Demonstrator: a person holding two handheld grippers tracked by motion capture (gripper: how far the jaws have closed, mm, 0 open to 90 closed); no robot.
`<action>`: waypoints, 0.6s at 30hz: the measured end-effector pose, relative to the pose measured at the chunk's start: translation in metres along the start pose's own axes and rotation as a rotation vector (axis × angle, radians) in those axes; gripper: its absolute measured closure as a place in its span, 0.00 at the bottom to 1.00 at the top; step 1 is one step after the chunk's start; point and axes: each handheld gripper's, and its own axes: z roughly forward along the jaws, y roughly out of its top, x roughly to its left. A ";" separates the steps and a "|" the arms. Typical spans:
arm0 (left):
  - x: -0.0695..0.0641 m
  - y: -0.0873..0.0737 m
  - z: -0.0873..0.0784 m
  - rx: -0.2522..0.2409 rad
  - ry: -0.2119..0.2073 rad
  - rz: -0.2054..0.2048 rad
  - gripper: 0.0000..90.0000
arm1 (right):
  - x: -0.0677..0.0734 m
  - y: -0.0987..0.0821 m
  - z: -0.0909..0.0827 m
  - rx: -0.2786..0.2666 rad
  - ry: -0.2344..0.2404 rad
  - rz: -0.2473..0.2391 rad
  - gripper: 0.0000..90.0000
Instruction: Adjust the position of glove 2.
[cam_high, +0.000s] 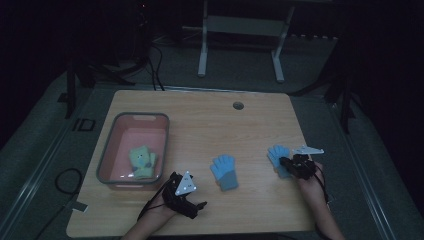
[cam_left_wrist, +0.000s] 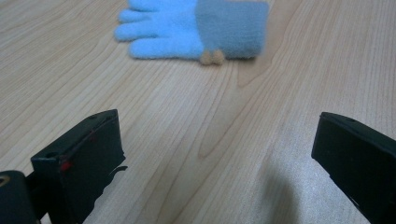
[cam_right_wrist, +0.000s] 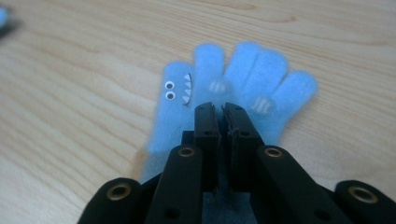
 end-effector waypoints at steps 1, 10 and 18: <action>0.000 0.001 0.000 -0.003 -0.001 0.000 0.03 | 0.003 0.002 -0.001 0.004 -0.025 0.029 0.96; -0.002 0.002 0.000 -0.005 -0.005 0.009 0.03 | 0.029 0.021 -0.022 -0.033 -0.054 0.064 0.97; -0.004 0.004 -0.001 -0.012 -0.008 0.017 0.03 | 0.076 0.031 -0.038 -0.067 -0.067 0.095 0.97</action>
